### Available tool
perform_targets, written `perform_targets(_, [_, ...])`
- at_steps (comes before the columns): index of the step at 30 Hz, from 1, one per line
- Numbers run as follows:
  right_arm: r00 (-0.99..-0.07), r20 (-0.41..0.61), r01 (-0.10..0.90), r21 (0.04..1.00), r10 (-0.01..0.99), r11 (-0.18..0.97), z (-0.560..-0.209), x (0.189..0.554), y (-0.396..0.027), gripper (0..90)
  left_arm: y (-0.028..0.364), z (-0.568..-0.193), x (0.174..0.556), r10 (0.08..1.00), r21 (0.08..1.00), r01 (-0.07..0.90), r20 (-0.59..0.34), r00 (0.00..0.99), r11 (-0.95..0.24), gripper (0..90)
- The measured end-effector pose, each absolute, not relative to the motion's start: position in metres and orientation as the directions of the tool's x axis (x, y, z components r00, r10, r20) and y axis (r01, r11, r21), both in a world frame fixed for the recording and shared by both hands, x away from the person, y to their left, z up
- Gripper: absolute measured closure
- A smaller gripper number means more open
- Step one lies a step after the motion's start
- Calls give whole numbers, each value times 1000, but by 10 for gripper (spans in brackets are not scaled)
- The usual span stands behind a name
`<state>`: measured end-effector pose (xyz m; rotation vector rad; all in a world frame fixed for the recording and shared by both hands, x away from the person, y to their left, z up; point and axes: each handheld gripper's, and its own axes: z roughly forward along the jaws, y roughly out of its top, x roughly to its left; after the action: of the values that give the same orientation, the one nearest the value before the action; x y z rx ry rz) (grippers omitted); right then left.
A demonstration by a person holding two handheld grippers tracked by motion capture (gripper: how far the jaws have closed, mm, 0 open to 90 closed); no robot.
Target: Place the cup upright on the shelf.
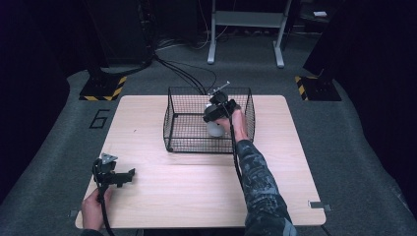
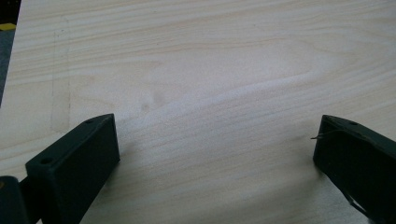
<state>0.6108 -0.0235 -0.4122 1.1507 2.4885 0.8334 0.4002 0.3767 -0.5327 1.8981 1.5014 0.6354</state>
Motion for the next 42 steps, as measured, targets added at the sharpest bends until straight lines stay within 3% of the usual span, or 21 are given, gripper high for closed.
perform_targets(25, [-639,10,660,522,769,541,-426,611,-17,40,377,-533,400,972,727,670,-13,233,-150,1])
perform_targets(27, [-641,26,656,536,767,531,-423,607,-21,0,377,-533,400,972,727,670,-14,233,-151,1])
perform_targets(42, [-669,6,574,640,744,511,-382,578,-37,0,377,-533,400,972,727,670,-14,233,-150,1])
